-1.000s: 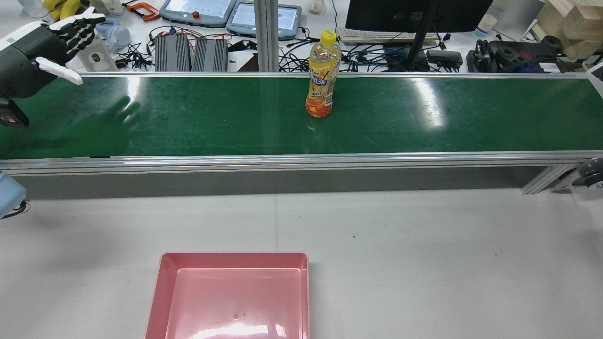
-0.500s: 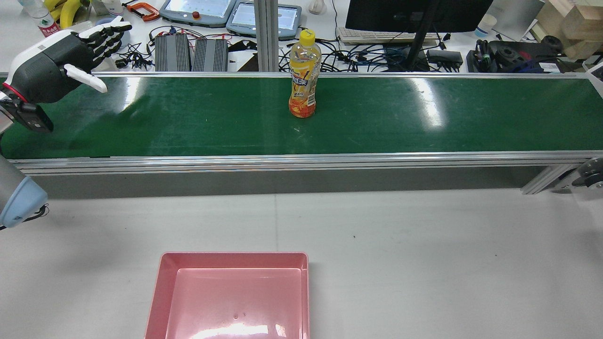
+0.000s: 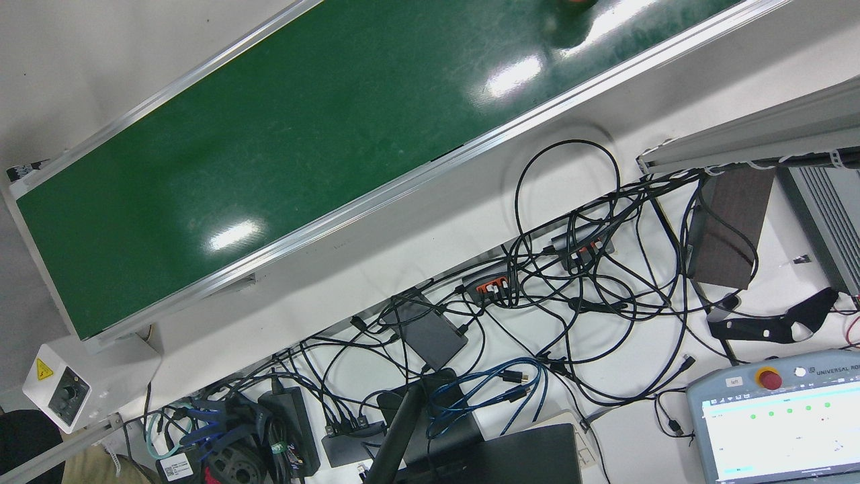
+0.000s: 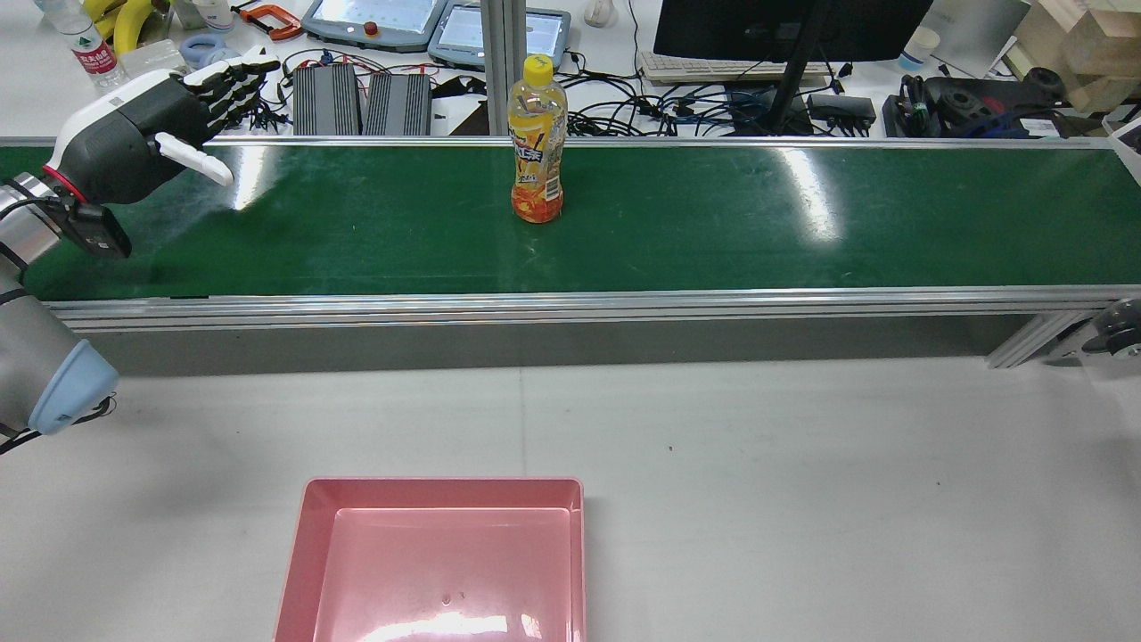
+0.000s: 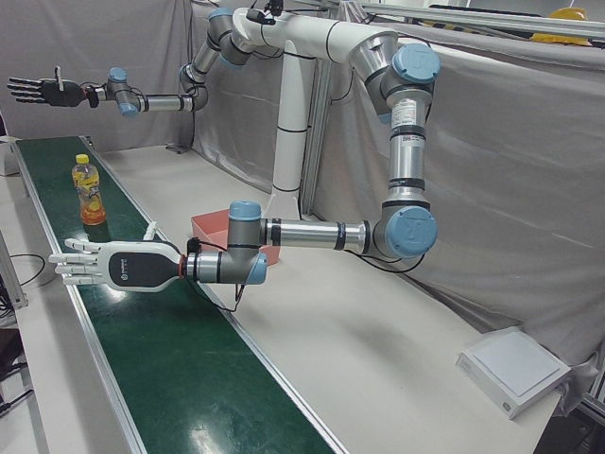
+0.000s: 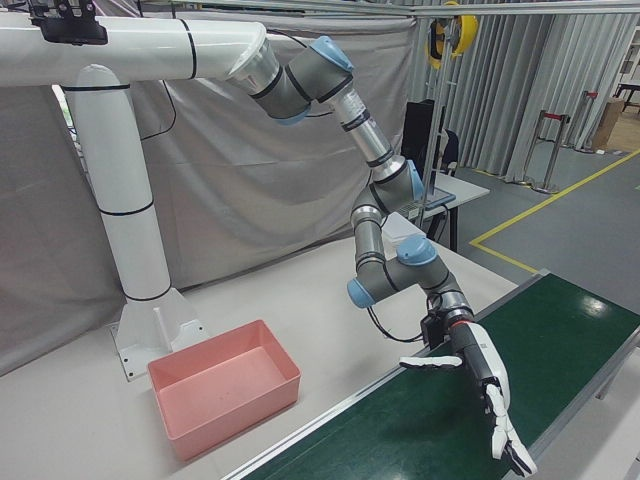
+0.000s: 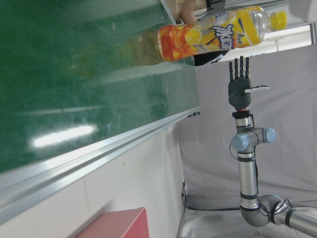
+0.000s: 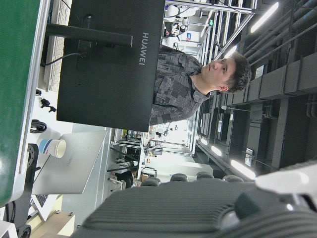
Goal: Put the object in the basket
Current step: 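Raise the open left hand over the conveyor toward the approaching bottle, then position the left hand beside the bottle and close fingers around it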
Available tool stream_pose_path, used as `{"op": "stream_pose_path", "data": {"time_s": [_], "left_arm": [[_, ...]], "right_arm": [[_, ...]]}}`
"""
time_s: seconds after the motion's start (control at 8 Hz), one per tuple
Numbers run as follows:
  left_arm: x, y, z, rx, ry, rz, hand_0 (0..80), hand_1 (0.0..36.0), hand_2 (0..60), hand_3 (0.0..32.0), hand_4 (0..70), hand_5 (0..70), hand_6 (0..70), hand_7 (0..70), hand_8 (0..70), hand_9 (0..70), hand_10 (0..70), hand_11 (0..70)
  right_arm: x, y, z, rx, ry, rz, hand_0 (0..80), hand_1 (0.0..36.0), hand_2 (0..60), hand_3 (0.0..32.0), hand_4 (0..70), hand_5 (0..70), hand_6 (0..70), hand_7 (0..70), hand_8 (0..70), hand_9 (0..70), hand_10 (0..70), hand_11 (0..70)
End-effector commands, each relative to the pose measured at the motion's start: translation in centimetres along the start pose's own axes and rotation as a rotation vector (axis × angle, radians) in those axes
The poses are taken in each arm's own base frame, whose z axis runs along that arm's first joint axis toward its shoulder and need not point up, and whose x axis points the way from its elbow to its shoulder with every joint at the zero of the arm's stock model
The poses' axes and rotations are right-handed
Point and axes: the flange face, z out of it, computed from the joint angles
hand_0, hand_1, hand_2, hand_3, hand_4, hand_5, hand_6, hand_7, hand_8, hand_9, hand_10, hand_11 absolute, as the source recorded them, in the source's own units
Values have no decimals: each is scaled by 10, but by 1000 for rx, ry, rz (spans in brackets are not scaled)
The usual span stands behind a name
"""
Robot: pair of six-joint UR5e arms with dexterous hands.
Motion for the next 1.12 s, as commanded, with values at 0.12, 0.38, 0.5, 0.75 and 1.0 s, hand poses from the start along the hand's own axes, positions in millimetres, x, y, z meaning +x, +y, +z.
{"op": "stream_pose_path", "data": {"time_s": [0.12, 0.38, 0.5, 0.75, 1.0], "left_arm": [[-8, 4, 7, -5, -8, -3, 545, 93, 0, 0, 106, 143, 0, 13, 17, 30, 12, 32], [-6, 5, 8, -14, 6, -2, 540, 88, 0, 0, 100, 135, 0, 16, 14, 26, 13, 35], [-5, 3, 7, -11, 9, 2, 532, 82, 0, 0, 88, 122, 0, 18, 19, 34, 21, 46], [-6, -14, 3, 9, 33, 2, 524, 75, 0, 0, 72, 109, 0, 18, 19, 32, 27, 53], [-5, -20, 1, 28, 55, 4, 511, 66, 0, 0, 65, 97, 0, 18, 19, 27, 24, 47]], "right_arm": [[0, 0, 0, 0, 0, 0, 0, 0, 0, 0, 0, 0, 0, 0, 0, 0, 0, 0], [0, 0, 0, 0, 0, 0, 0, 0, 0, 0, 0, 0, 0, 0, 0, 0, 0, 0], [0, 0, 0, 0, 0, 0, 0, 0, 0, 0, 0, 0, 0, 0, 0, 0, 0, 0], [0, 0, 0, 0, 0, 0, 0, 0, 0, 0, 0, 0, 0, 0, 0, 0, 0, 0], [0, 0, 0, 0, 0, 0, 0, 0, 0, 0, 0, 0, 0, 0, 0, 0, 0, 0]]}}
